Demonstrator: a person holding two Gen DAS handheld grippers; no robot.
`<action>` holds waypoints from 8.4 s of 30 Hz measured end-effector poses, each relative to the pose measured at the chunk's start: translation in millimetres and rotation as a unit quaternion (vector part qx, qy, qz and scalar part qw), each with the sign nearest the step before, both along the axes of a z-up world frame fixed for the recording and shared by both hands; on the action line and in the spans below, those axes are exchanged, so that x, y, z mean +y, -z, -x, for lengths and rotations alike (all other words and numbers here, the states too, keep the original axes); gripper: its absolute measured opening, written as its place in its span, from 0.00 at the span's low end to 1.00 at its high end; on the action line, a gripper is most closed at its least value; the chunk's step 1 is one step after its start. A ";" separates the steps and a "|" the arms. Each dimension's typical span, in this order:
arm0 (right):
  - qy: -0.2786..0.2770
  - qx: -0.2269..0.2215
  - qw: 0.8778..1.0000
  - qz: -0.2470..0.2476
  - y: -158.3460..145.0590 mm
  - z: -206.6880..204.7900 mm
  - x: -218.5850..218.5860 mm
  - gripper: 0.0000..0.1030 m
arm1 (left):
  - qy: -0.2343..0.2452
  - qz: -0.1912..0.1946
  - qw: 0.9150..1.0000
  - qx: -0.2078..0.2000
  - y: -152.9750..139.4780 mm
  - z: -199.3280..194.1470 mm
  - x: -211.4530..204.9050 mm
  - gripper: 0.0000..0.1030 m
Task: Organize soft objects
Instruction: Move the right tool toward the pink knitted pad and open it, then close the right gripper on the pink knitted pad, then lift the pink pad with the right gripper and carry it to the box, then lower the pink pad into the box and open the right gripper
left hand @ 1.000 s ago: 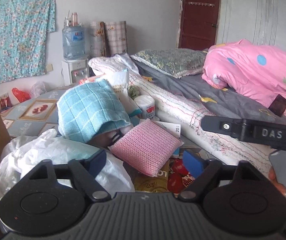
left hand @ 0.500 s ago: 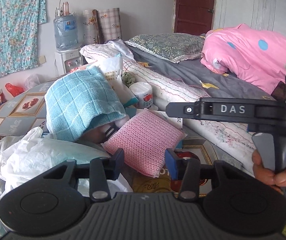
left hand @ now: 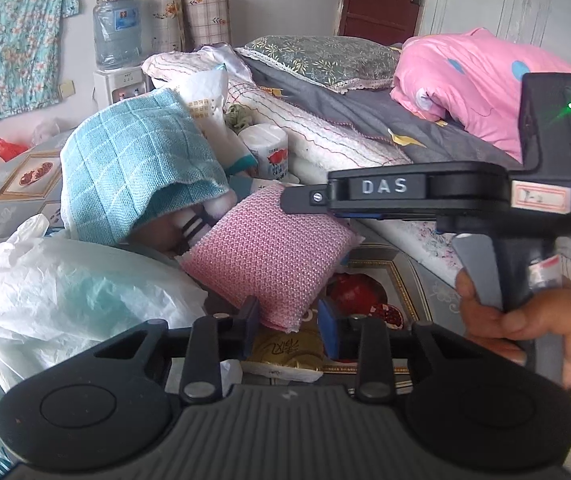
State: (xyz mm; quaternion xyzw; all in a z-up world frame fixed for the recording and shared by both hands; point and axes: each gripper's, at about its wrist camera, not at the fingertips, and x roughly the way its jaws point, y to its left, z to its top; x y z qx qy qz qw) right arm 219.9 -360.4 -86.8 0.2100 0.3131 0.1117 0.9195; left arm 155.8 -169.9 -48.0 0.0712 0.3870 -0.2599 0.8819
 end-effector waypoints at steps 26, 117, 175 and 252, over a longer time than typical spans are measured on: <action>0.008 -0.007 1.000 -0.013 -23.6 56.8 -23.8 0.44 | -0.006 -0.025 0.999 -0.027 1.8 24.2 0.2 0.49; -0.031 0.030 0.987 -0.153 26.2 24.1 -71.2 0.42 | 0.052 -0.013 0.999 0.004 11.1 -26.9 -53.2 0.91; -0.377 0.024 0.923 -0.070 -201.9 -13.6 294.7 0.42 | -0.236 -0.028 0.967 -0.091 -150.8 30.7 222.6 0.83; -0.326 0.043 0.944 -0.006 -146.9 -126.8 285.7 0.50 | -0.368 0.066 0.920 0.114 -46.2 -127.5 344.6 0.90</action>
